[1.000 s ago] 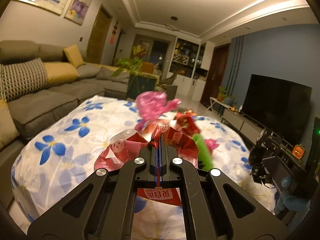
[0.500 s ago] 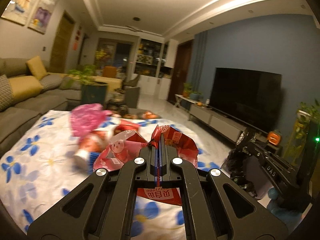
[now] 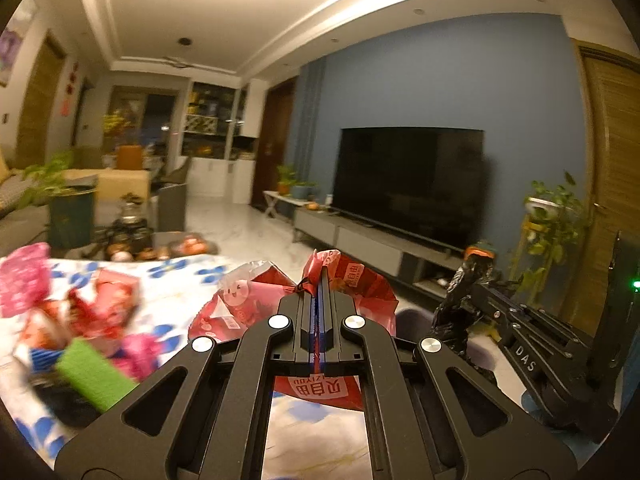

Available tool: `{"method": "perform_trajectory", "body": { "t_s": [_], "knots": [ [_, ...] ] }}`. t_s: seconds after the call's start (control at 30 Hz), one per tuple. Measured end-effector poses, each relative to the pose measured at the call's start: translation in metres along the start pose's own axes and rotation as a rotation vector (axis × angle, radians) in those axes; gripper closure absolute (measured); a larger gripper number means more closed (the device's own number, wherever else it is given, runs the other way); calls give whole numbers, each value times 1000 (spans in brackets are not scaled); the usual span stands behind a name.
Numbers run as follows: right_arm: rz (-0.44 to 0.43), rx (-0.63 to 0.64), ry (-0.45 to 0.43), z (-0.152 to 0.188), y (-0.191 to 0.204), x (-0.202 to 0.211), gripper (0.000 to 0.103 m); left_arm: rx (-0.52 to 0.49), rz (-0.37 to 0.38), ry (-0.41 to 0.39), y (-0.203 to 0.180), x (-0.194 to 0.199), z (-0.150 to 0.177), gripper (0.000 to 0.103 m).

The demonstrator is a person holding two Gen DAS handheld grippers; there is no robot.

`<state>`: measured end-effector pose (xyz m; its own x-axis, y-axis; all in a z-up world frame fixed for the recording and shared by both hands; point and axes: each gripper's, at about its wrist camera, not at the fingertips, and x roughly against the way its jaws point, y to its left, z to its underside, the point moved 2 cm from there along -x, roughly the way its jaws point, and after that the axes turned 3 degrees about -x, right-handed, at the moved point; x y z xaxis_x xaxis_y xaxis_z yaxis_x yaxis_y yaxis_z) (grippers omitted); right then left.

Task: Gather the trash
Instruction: 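Carry both bags to the grey bin and open both tools to drop them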

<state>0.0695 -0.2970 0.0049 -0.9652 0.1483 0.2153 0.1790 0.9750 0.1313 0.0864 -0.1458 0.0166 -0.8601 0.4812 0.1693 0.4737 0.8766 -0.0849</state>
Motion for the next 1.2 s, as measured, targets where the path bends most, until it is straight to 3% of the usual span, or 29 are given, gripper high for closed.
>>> {"method": "perform_trajectory", "body": {
  "t_s": [0.33, 0.93, 0.97, 1.07, 1.13, 1.2],
  "knots": [
    [55, -33, 34, 6, -47, -14, 102, -33, 156, 34, -58, -70, 13, 103],
    [48, -37, 75, 8, -70, -39, 102, -46, 252, 114, -84, -135, 33, 102],
    [51, -41, 77, 8, -72, -40, 101, -44, 254, 117, -86, -137, 33, 102],
    [66, -56, 72, 8, -75, -40, 74, -30, 266, 136, -85, -145, 35, 102],
    [86, -60, 71, 8, -79, -40, 72, -31, 277, 156, -86, -149, 37, 99],
    [107, -74, 70, 8, -83, -38, 61, -37, 282, 169, -89, -151, 38, 90]
  ]
}}
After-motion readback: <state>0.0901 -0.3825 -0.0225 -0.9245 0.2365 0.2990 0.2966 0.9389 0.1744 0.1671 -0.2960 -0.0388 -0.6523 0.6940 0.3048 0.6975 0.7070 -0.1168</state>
